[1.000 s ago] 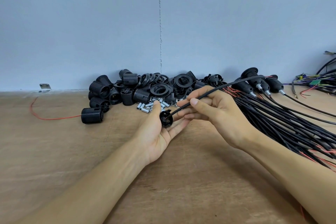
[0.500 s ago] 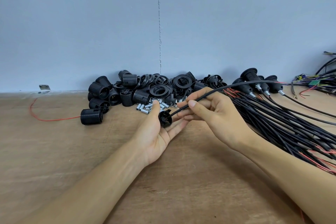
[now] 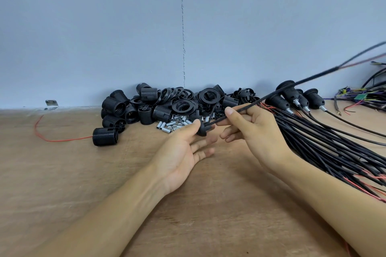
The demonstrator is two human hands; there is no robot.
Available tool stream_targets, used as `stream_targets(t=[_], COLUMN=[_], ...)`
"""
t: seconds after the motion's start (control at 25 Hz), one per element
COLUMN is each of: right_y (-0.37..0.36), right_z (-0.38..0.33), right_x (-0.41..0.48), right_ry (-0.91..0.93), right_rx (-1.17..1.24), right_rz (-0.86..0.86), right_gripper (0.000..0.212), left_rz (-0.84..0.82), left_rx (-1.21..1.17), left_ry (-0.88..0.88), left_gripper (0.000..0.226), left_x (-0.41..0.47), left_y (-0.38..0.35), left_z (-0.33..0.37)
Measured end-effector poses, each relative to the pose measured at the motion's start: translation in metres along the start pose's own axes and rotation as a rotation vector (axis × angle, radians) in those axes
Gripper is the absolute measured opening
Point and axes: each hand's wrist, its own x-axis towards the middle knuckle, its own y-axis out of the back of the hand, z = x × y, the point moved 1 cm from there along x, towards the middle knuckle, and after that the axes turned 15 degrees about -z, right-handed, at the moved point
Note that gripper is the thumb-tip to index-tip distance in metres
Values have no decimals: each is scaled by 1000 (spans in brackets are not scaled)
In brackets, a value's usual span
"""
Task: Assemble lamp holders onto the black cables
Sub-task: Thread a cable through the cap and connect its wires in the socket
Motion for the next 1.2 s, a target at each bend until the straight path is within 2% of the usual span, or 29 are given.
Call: stream_targets(t=[0.12,0.24,0.44,0.64,0.76,0.96,1.12,1.2], right_y=[2,0,0,-6,-8,-4,0,-2], right_z=[1,3,-5,-10,-11,-8,-9,-7], right_x=[3,3,-1,-5,-8,-8,-8,-9], right_ry=[-109,-181,-84,34,75,127,220,264], right_rx=[138,111,44,-119,-249,-501,-589,-596], right_rz=[-4,-43,-93,-131,-98,-30,-25,-36], right_gripper=[26,34,33,34,26,19,31,24], left_rz=[-35,-108,-210,-118,-89,-29,-25,-18], left_rx=[-8,-7,308,748,777,829,819,792], left_ry=[-61,-83,-56,-274,-329,-443,-463,-477], left_gripper=[41,45,53,38,42,71,68,63], left_x=[0,1,-3,-5,-6,-9,-8,-7], left_y=[4,4,-5,-12,-13,-12,-13,-13], left_z=[-2,-6,-12,-18,-20,-18,-15,-10])
